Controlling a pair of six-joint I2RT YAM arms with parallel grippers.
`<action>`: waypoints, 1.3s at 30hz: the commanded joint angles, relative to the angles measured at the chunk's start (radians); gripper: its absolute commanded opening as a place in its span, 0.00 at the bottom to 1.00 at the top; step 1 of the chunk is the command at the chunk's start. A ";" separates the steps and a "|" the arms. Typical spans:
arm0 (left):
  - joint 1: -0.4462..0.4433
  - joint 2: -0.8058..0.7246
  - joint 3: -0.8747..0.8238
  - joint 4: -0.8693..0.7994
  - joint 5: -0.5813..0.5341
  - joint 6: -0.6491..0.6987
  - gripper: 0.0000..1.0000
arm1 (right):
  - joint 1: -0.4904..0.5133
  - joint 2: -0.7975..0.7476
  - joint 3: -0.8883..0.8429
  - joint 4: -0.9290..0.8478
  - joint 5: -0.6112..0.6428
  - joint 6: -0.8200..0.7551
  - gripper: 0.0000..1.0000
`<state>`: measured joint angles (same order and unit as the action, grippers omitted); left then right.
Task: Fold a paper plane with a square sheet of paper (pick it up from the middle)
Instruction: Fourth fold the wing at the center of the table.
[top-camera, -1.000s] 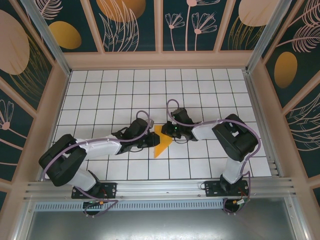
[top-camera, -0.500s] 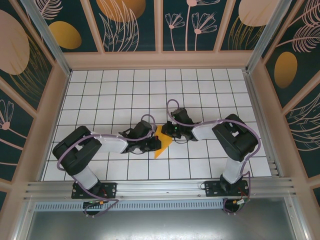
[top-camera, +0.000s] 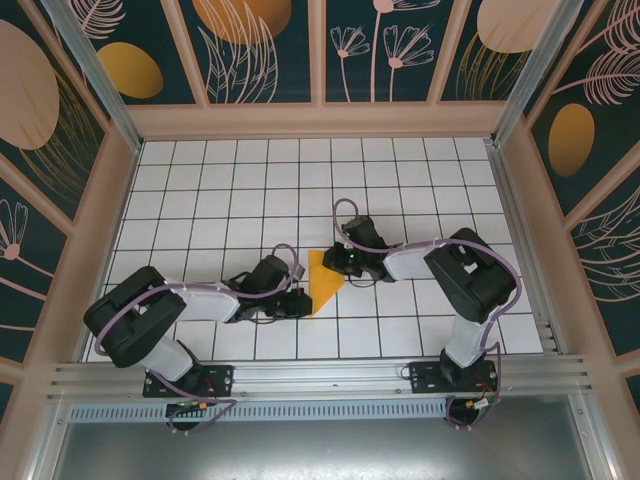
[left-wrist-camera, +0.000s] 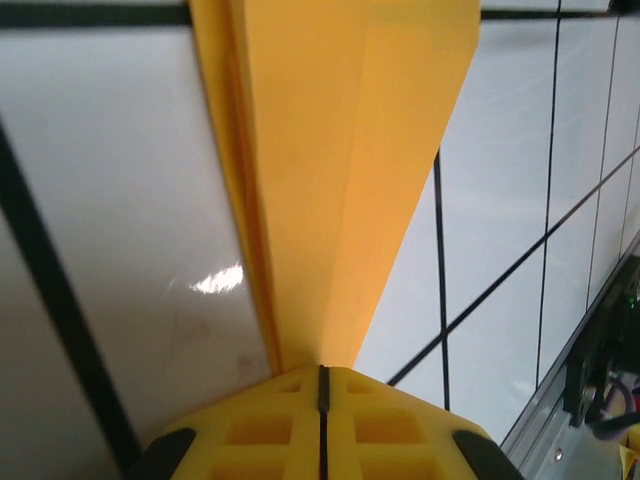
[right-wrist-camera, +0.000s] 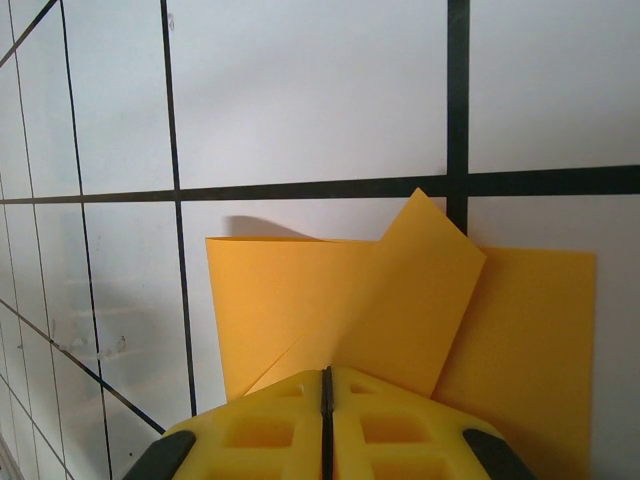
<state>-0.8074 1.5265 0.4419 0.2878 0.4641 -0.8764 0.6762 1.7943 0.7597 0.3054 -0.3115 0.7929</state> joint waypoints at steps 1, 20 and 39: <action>-0.028 -0.016 -0.039 -0.189 0.036 0.036 0.09 | -0.008 0.032 -0.025 -0.083 0.071 -0.022 0.10; -0.053 -0.165 0.168 -0.315 -0.314 0.042 0.11 | -0.007 -0.021 0.012 -0.080 0.003 -0.042 0.15; 0.017 -0.022 0.329 -0.301 -0.390 0.130 0.30 | -0.015 -0.371 -0.250 -0.106 0.092 0.157 0.38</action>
<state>-0.7967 1.4845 0.7494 -0.0040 0.0711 -0.7769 0.6647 1.4487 0.5522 0.1608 -0.2264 0.8745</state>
